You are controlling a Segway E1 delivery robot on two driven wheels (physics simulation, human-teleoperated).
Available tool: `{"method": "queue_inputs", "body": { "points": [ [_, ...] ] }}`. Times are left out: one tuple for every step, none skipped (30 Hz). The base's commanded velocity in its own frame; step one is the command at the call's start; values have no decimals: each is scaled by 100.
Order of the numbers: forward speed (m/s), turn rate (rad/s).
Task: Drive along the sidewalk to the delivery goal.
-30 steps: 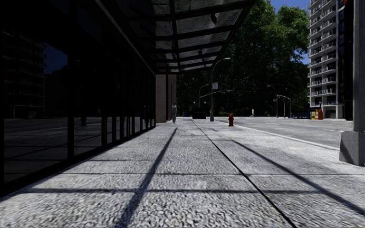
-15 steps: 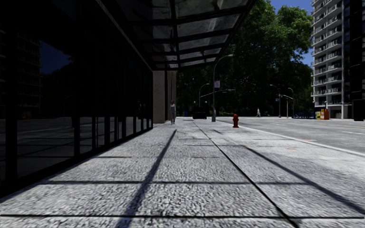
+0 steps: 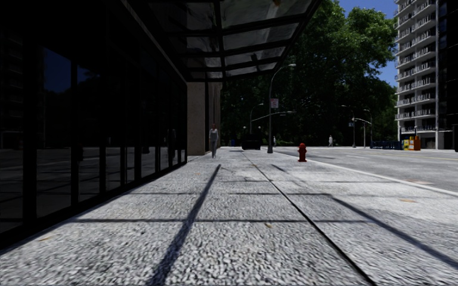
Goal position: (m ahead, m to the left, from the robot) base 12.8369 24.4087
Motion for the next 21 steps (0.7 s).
{"method": "queue_inputs", "body": {
  "points": [
    [200,-27],
    [200,-28],
    [200,-28],
    [200,-28],
    [200,-28],
    [200,-28],
    [200,-28],
    [200,-27],
    [200,-27],
    [200,-27],
    [200,-27],
    [200,-27],
    [200,-27],
    [200,-26],
    [200,-26],
    [200,-26],
    [200,-26],
    [200,-24],
    [200,-18],
    [200,-16],
    [200,-16]
  ]
}}
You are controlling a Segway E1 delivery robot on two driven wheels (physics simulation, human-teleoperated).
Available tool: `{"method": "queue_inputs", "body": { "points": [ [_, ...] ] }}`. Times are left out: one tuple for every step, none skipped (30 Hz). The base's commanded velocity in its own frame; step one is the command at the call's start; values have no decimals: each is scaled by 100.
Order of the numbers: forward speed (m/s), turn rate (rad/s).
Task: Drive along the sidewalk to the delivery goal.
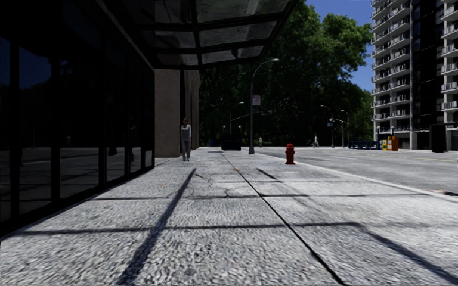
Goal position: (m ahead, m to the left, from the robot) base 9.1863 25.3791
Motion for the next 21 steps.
{"method": "queue_inputs", "body": {
  "points": [
    [200,-15],
    [200,-15],
    [200,-6],
    [200,0],
    [200,0],
    [200,0],
    [200,0],
    [200,0],
    [200,0],
    [200,0],
    [200,0],
    [200,0],
    [200,0],
    [200,0],
    [200,0],
    [200,0],
    [200,0],
    [200,0],
    [200,0],
    [200,0],
    [200,0]
  ]
}}
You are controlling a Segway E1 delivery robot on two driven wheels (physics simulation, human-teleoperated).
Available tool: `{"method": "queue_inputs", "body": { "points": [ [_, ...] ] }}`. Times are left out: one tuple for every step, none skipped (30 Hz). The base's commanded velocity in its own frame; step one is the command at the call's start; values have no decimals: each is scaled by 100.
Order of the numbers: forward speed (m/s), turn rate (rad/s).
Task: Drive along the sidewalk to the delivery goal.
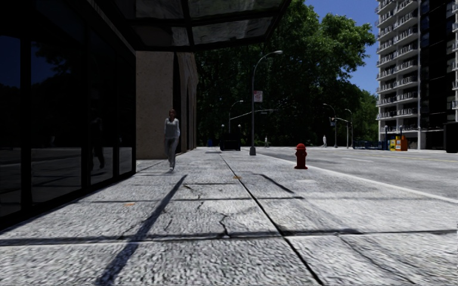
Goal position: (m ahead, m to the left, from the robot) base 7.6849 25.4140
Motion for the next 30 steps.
{"method": "queue_inputs", "body": {
  "points": [
    [200,0],
    [200,0],
    [200,0],
    [200,0],
    [200,0],
    [200,0],
    [200,0],
    [200,0],
    [200,0],
    [200,0],
    [200,0],
    [200,0],
    [200,0],
    [200,0],
    [200,0],
    [200,0],
    [200,0],
    [200,2],
    [200,7],
    [200,10],
    [200,13],
    [200,13],
    [200,17],
    [200,21],
    [200,24],
    [200,27],
    [200,27],
    [200,27],
    [200,28],
    [200,28]
  ]
}}
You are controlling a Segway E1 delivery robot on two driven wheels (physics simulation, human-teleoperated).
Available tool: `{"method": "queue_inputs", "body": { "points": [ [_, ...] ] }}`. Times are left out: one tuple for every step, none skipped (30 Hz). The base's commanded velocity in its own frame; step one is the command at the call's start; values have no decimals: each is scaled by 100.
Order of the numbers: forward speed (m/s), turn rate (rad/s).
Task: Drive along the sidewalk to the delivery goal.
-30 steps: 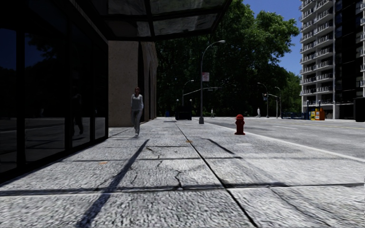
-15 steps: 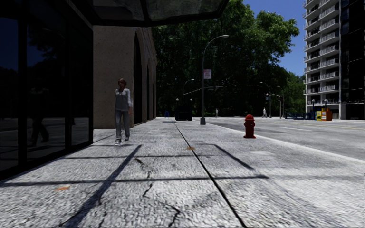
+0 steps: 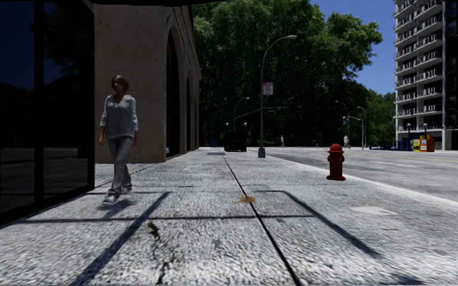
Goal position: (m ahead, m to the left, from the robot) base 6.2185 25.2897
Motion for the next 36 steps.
{"method": "queue_inputs", "body": {
  "points": [
    [200,28],
    [200,28],
    [200,28],
    [200,28],
    [200,28],
    [200,28],
    [200,28],
    [200,28],
    [200,28],
    [200,28],
    [200,28],
    [200,28],
    [200,28],
    [200,28],
    [200,28],
    [200,28],
    [200,28],
    [200,28],
    [200,28],
    [200,28],
    [200,36],
    [200,39],
    [200,40],
    [200,40],
    [200,40],
    [200,40],
    [200,41],
    [200,41],
    [200,45],
    [200,47],
    [200,47],
    [200,47],
    [200,47],
    [200,48],
    [200,48],
    [200,49]
  ]
}}
